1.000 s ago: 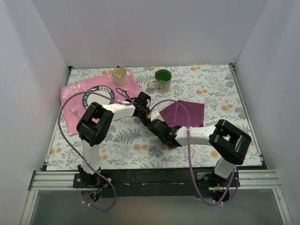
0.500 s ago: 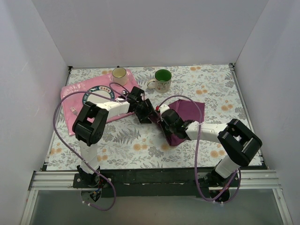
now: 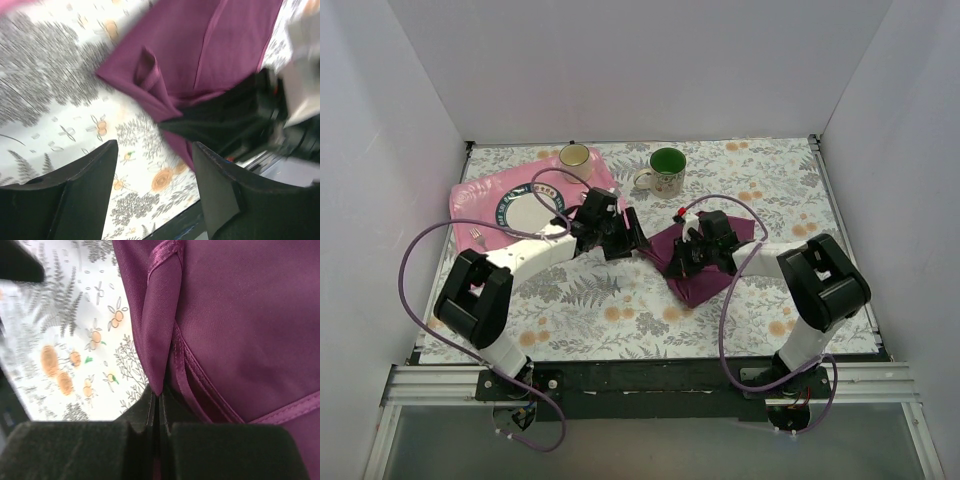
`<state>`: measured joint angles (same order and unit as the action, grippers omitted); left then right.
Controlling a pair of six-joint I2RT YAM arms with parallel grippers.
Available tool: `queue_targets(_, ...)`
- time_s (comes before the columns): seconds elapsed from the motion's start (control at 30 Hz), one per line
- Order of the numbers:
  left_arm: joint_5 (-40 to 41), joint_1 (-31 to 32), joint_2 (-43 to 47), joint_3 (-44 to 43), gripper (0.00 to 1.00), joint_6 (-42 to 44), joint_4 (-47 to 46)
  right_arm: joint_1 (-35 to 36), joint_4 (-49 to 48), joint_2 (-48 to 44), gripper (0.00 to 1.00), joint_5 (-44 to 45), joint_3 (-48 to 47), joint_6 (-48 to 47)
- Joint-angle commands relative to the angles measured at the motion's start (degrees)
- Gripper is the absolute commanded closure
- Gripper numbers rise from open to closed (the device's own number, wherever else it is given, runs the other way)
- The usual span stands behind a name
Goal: Fold the napkin, place the utensils inside, and roll it up
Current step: Roll the napkin with the utensil
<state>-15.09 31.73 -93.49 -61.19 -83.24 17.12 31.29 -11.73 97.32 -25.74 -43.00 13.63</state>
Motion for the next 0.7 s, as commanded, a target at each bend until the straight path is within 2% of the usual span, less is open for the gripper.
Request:
queue_targets(0.0,8.3,6.5,4.1,3.9,0.46,2.9,-1.1,-4.4,0.2,7.4,0.99,-15.1,1.9,3.0)
queue_targets(0.03,8.7,7.8,4.4,4.6,0.48,2.4,-1.9,-6.0,-2.2,8.3,0.99,-19.0,2.3,3.7)
queue_targets(0.13,7.5,8.0,4.6,7.3,0.57,-0.9,-6.2,-8.3,-5.7,11.6,0.99,-23.4,2.8,5.3)
queue_targets(0.2,6.6,8.0,3.3,7.1,0.58,-1.6,-8.3,-9.4,-6.1,13.2,0.99,-24.2,2.9,5.5)
queue_targets(0.3,4.5,8.0,-0.3,6.1,0.67,-2.6,-11.4,-10.3,-5.7,14.5,0.99,-25.0,2.7,4.9)
queue_targets(0.33,4.0,8.0,-1.6,5.9,0.74,-3.8,-12.2,-10.4,-5.6,14.7,0.99,-24.7,2.7,4.6)
queue_targets(0.53,1.7,8.0,-5.1,5.8,0.98,-7.5,-19.8,-11.2,-4.4,15.4,0.99,-24.5,2.0,3.7)
queue_targets(0.67,0.8,8.0,-6.8,5.8,1.0,-9.2,-23.4,-11.1,-3.2,15.4,0.99,-24.4,1.3,2.8)
